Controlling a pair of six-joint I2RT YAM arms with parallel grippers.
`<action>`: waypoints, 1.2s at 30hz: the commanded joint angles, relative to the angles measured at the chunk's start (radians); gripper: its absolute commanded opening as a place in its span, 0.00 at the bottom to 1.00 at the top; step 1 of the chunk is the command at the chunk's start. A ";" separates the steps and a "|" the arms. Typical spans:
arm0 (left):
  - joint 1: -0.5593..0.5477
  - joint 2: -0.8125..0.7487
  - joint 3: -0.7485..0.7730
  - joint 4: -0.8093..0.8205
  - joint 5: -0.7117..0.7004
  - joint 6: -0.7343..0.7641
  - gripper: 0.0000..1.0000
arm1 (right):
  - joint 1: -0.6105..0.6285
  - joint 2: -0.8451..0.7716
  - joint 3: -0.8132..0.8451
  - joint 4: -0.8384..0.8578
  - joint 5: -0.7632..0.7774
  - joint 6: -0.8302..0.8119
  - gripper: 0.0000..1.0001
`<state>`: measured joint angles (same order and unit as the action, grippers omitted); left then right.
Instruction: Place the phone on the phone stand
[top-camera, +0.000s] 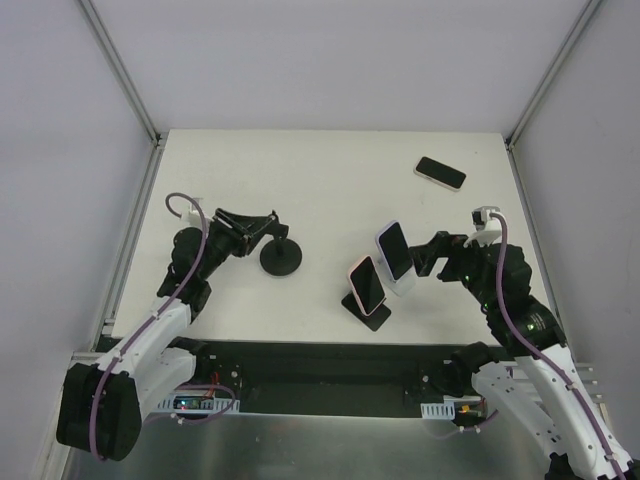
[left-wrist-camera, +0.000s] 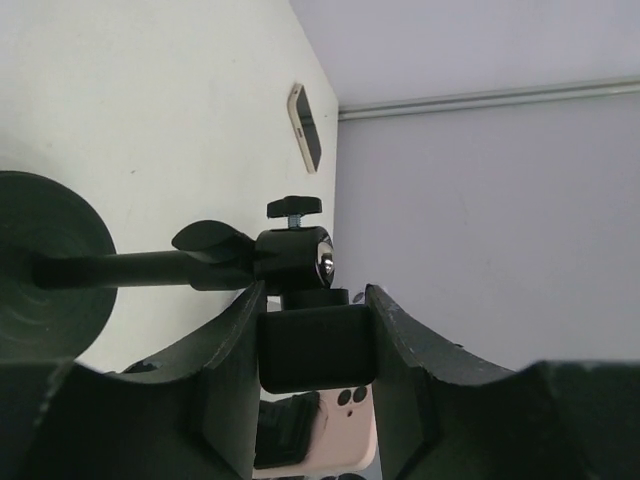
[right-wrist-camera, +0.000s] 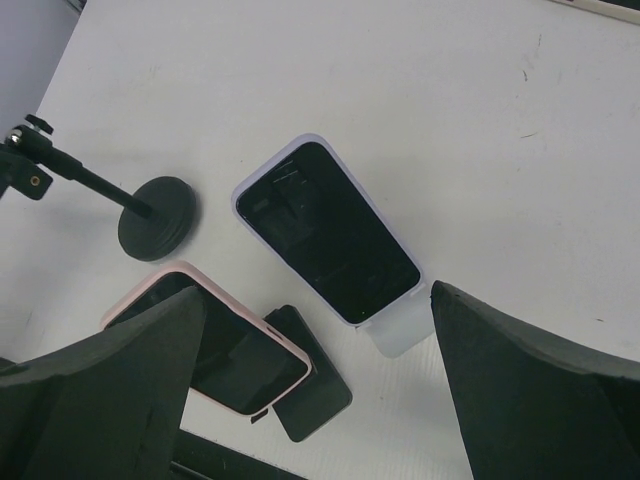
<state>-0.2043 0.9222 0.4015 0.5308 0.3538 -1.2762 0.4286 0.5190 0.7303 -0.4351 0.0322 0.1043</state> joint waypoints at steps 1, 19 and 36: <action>-0.073 -0.075 -0.047 0.052 -0.136 -0.083 0.00 | -0.004 0.012 0.014 0.019 -0.023 0.061 0.97; -0.213 -0.063 -0.250 0.235 -0.300 -0.341 0.00 | -0.002 0.044 0.014 0.022 -0.101 0.170 0.97; -0.153 -0.293 -0.183 -0.186 -0.056 -0.087 0.99 | -0.150 0.514 0.452 -0.067 -0.014 -0.067 0.97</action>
<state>-0.3794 0.7609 0.1192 0.6266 0.2443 -1.5608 0.3756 0.8444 1.0191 -0.5091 -0.0032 0.1169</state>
